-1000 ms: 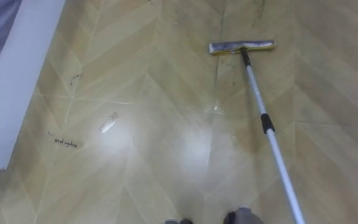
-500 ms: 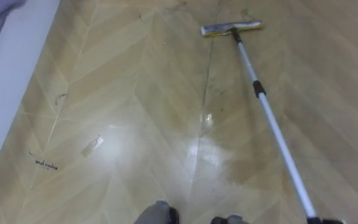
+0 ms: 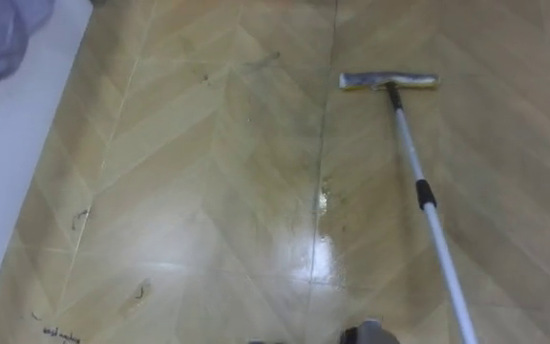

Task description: Mop floor

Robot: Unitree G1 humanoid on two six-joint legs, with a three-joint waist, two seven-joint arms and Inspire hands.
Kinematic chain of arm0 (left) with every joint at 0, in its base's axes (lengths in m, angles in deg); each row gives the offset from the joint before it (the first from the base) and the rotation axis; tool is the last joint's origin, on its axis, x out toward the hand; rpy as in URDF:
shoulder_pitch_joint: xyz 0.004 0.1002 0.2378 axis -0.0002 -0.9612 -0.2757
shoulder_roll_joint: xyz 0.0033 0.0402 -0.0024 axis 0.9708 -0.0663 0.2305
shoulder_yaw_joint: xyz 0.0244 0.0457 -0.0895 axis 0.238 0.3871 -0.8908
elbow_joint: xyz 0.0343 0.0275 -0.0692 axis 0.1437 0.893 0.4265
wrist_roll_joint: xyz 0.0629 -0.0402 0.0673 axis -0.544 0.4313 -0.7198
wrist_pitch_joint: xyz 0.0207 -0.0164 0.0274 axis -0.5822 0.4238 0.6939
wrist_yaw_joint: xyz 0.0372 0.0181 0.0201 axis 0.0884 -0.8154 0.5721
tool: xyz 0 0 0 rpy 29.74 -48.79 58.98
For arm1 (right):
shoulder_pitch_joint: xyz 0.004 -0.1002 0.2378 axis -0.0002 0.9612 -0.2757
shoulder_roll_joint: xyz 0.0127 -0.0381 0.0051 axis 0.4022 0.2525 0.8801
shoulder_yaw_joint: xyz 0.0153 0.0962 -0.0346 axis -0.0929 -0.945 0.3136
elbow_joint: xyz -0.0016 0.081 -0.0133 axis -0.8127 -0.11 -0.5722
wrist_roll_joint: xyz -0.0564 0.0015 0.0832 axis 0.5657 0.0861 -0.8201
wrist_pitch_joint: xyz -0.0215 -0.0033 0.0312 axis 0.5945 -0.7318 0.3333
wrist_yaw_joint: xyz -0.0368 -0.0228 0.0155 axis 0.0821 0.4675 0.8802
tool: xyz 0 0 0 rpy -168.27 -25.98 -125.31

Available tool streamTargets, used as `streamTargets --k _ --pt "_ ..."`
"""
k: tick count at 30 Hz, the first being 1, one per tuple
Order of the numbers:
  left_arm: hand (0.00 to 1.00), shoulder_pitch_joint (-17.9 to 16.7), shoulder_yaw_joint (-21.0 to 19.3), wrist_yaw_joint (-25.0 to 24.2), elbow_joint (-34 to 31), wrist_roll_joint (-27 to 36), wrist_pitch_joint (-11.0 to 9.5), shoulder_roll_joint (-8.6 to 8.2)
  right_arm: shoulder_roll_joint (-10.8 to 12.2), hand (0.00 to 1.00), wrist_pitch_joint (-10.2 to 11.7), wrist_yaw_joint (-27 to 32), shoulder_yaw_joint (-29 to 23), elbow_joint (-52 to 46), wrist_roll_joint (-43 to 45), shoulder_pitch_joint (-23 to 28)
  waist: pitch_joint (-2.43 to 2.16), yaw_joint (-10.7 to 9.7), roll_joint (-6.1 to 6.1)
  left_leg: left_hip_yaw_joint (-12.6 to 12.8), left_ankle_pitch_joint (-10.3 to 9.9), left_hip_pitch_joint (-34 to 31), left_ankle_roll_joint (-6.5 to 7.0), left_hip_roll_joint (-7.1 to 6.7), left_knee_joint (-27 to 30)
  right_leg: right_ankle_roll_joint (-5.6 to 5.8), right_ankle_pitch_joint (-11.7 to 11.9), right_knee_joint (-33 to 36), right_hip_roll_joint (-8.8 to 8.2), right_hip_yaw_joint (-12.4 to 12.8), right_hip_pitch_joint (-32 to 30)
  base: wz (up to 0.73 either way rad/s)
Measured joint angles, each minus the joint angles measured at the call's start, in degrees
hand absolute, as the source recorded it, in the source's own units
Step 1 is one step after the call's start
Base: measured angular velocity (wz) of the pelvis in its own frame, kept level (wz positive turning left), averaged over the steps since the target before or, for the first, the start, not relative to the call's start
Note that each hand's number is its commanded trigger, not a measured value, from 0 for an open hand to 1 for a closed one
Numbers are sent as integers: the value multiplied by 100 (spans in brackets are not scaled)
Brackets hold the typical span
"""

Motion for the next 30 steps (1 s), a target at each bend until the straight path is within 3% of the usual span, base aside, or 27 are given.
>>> streamTargets --k 1,3,5,7,9,11,12,13,14,15,16,17,18,20,22,24,26,28,29,30 --pt "0 -33 2 -4 12 7 31 -44 12 100 -4 -5 -23 -1 16 20 -2 -4 37 -11 -23 42 -39 4 28 -56 -34 -1 31 -55 51 -21" --pt "0 -54 27 -18 83 5 104 -79 78 100 -38 -63 -96 -1 212 -42 48 -84 50 -21 -55 200 -104 71 144 -167 -302 185 100 -80 180 -9" --pt "0 -43 34 0 66 33 112 -78 57 100 -80 -76 -82 41 229 -202 83 -90 52 -12 -53 108 -146 149 680 -270 -574 431 140 -67 235 0" --pt "0 -69 44 17 94 253 118 -75 -39 100 -122 -22 31 74 307 -659 117 -57 57 -8 200 -150 -423 323 1627 -328 -890 690 276 -5 379 -12" --pt "0 -57 59 43 94 312 118 -74 -160 100 -257 39 25 103 498 -1189 140 -70 5 -28 313 -426 -432 273 1870 -345 -1020 782 295 95 414 0" --pt "0 -54 60 113 31 392 113 -43 -288 100 -308 184 74 72 558 -1752 210 71 -93 122 288 -901 -423 274 1664 -386 -1044 782 304 159 421 -17" --pt "0 -56 61 177 20 395 108 -23 -352 100 -306 266 132 7 560 -2093 272 223 -198 159 318 -1168 -422 218 1221 -411 -1058 748 307 195 477 -34" --pt "0 -71 62 181 -7 399 103 -15 -380 100 -296 295 137 -15 560 -2246 276 282 -223 142 347 -1283 -426 182 919 -420 -1063 711 314 190 513 -32" --pt "0 -103 68 179 -16 439 89 -6 -421 100 -280 299 143 -48 554 -2513 280 390 -230 111 576 -1446 -342 156 305 -396 -1108 627 363 178 658 -15" --pt "0 -98 119 166 -13 502 66 30 -412 100 -275 297 143 -131 549 -2676 278 492 -280 101 982 -1516 -190 139 8 -358 -1200 567 370 181 836 -4" --pt "0 -122 162 157 -12 586 30 53 -399 100 -276 282 142 -149 547 -2740 267 503 -305 100 1143 -1501 -139 105 -105 -330 -1255 538 359 183 919 14" --pt "0 -140 162 132 -13 685 -15 74 -404 100 -267 242 140 -198 535 -2800 230 506 -316 120 1338 -1423 -2 79 -185 -193 -1345 485 351 192 1061 33" --pt "0 -117 158 116 -26 685 -61 93 -424 100 -200 243 131 -213 469 -2825 211 525 -349 260 1374 -1315 66 80 -197 -116 -1449 464 266 171 1175 37" --pt "0 -27 164 91 -28 670 -118 88 -446 100 -185 231 125 -211 436 -2775 200 534 -399 401 1280 -1242 246 65 -27 -52 -1552 618 141 160 1247 29" --pt "0 95 200 60 -2 665 -128 83 -476 100 -183 221 126 -186 437 -2623 210 520 -405 406 993 -1123 317 -35 134 141 -1402 1221 38 155 1165 18" --pt "0 170 280 48 -46 607 -174 88 -549 100 -181 223 138 -135 450 -2215 196 465 -283 305 670 -840 396 -126 193 288 -928 1927 54 247 1004 13" --pt "0 247 280 71 -48 614 -186 86 -601 100 -182 270 143 -129 450 -1954 204 425 -121 218 532 -738 411 -119 156 296 -877 2023 137 341 642 0" --pt "0 248 280 98 -41 504 -163 53 -583 100 -163 371 132 -129 448 -1594 188 338 -15 203 474 -597 421 -127 19 262 -892 1633 136 340 195 3" --pt "0 208 273 102 -48 407 -99 41 -488 100 -151 430 105 -129 447 -1341 171 300 31 163 454 -440 392 -141 -133 242 -853 1084 132 321 0 17" --pt "0 151 274 121 -66 358 10 38 -353 100 -149 470 72 -129 442 -1153 134 204 108 63 414 -297 343 -139 -257 148 -646 370 99 210 -66 22"
